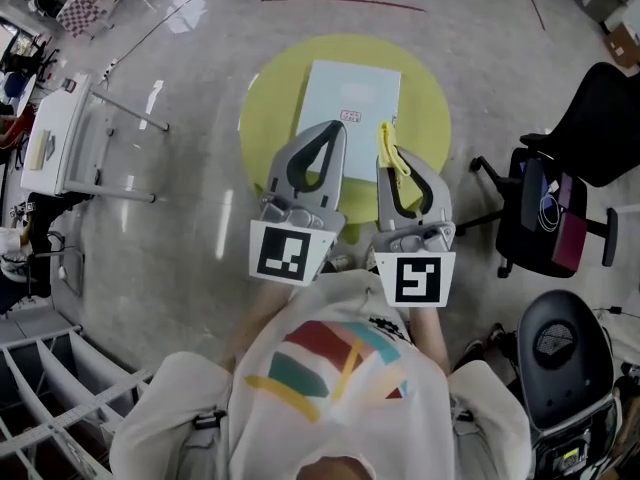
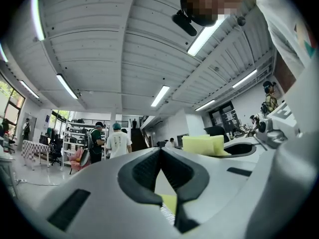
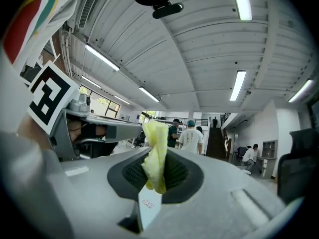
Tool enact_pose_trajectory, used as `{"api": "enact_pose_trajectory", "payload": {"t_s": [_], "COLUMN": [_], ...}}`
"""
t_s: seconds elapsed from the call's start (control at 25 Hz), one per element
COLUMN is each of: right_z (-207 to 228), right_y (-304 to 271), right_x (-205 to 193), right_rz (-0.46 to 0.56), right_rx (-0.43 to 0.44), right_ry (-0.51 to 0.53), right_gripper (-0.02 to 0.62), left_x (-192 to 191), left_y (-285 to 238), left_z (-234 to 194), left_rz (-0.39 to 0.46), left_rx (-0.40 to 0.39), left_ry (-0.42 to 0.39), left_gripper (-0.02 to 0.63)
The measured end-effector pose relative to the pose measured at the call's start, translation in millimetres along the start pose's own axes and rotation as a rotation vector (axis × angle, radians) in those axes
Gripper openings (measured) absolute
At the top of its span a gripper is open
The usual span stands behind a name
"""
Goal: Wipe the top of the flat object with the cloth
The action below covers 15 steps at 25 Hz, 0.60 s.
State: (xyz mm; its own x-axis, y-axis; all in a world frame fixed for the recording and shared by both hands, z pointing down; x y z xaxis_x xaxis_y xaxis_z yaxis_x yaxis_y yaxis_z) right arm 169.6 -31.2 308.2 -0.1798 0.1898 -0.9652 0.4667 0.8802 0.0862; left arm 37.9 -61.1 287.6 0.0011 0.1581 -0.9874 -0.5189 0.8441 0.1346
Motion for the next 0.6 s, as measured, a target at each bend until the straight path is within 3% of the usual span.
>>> {"api": "enact_pose_trajectory", "payload": {"t_s": [0.6], "right_z": [36], "right_y": [3], "right_x": [-15], "right_rz": [0.003], "right_rx": [0.018], "right_ry": [0.002], "right_gripper": [0.029], "left_x": [-3], "left_y": [-27], "left_z": [29], "left_rz": [-0.019], "left_rx": [0.026], "left_ry": [-0.050], "left_gripper": [0.014]}}
Point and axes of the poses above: the fingertips, and each gripper's own axes: y backward along the fingers, z to its right, x out of its top, the point moved 8 cm from there along y, backward along the fingers, and after that the axes turned 1 degree about z, right-handed, at the moved point
